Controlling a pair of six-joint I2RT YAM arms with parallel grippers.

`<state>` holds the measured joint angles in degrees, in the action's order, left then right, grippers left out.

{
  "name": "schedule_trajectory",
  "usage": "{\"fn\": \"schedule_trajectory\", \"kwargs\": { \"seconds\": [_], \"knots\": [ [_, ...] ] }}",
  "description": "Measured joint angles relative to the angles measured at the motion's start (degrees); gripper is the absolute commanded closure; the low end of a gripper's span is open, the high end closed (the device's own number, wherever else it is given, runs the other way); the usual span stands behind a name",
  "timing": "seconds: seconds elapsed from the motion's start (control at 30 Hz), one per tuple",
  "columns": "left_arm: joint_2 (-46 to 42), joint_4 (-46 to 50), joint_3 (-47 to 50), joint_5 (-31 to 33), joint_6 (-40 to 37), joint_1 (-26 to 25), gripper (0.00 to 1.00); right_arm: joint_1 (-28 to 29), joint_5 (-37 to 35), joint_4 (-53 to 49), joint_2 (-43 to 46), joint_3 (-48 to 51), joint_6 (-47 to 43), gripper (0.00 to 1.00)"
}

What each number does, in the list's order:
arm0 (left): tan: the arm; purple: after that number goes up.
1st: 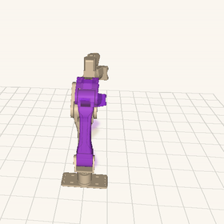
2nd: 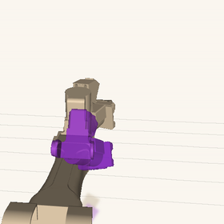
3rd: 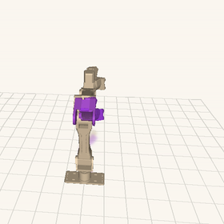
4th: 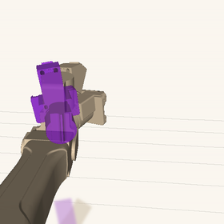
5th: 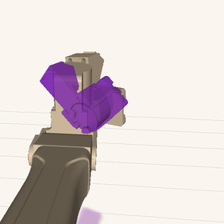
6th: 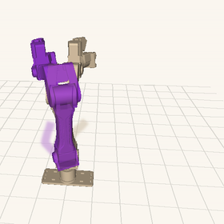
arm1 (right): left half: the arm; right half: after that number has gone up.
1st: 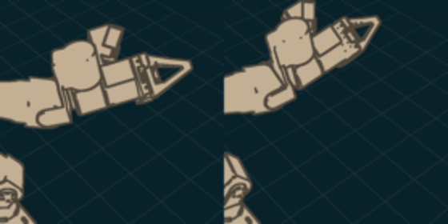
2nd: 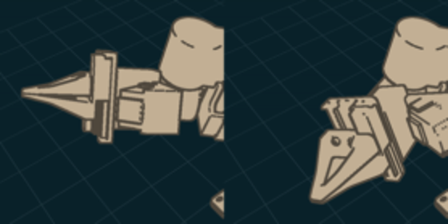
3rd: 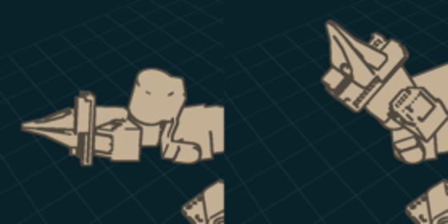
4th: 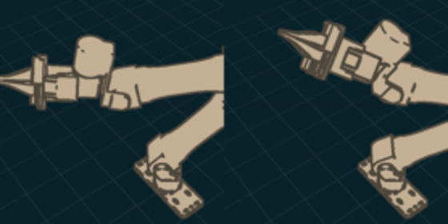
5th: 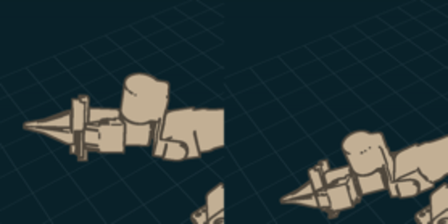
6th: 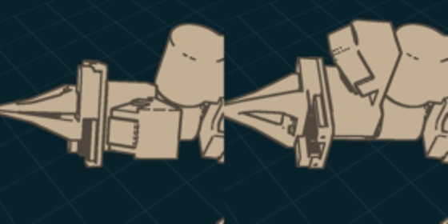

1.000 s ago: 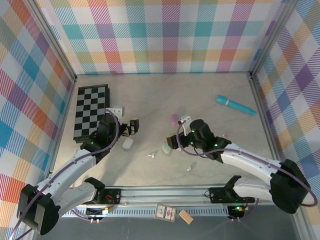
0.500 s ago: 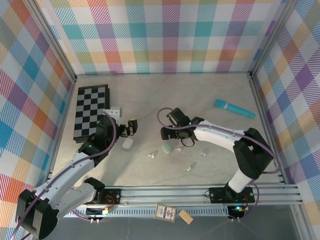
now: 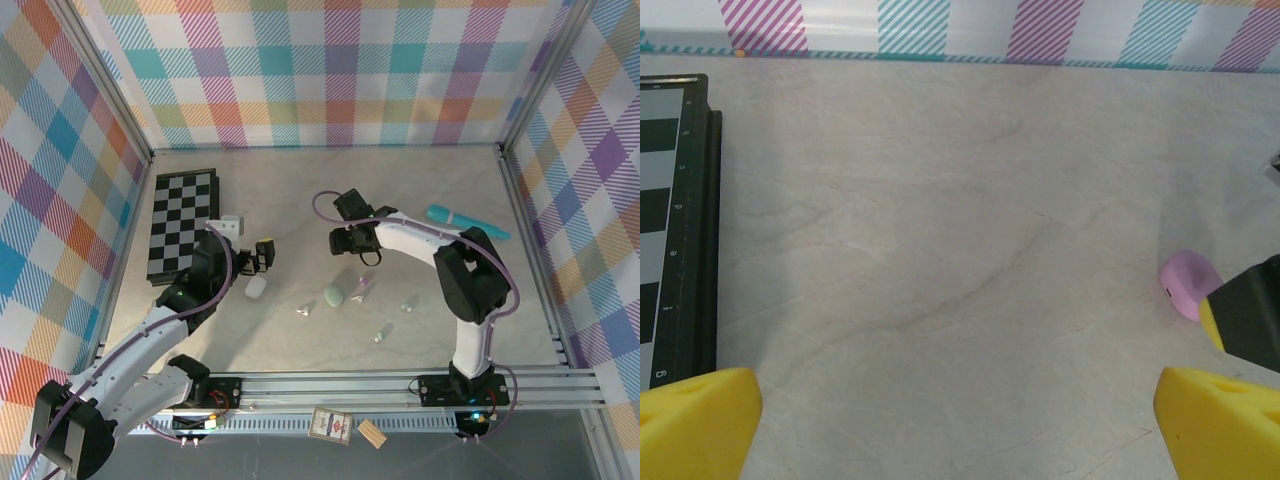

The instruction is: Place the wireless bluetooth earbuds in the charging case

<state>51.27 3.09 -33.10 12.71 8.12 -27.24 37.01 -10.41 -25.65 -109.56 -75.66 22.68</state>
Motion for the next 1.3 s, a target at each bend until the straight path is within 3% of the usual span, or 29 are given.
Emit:
{"fn": "schedule_trajectory", "kwargs": {
  "seconds": [0.3, 0.77, 1.0, 1.3],
  "knots": [
    [0.0, 0.0, 0.1, -0.1, 0.0, 0.0, 0.00, -0.9, -1.0, -0.5, -4.1, -3.5, -2.3, 0.44],
    [0.0, 0.0, 0.1, -0.3, 0.3, 0.0, 0.00, -1.1, -2.3, -0.6, -7.7, -5.0, -2.5, 0.48],
    [0.0, 0.0, 0.1, -0.3, 0.5, 0.0, 0.00, -1.4, -2.6, -0.3, -8.5, -6.6, -2.7, 0.58],
    [0.0, -0.2, 0.3, -1.4, 0.4, 0.0, 0.00, -1.4, -1.0, 4.8, -5.6, -1.4, -9.0, 0.62]
  ]
}}
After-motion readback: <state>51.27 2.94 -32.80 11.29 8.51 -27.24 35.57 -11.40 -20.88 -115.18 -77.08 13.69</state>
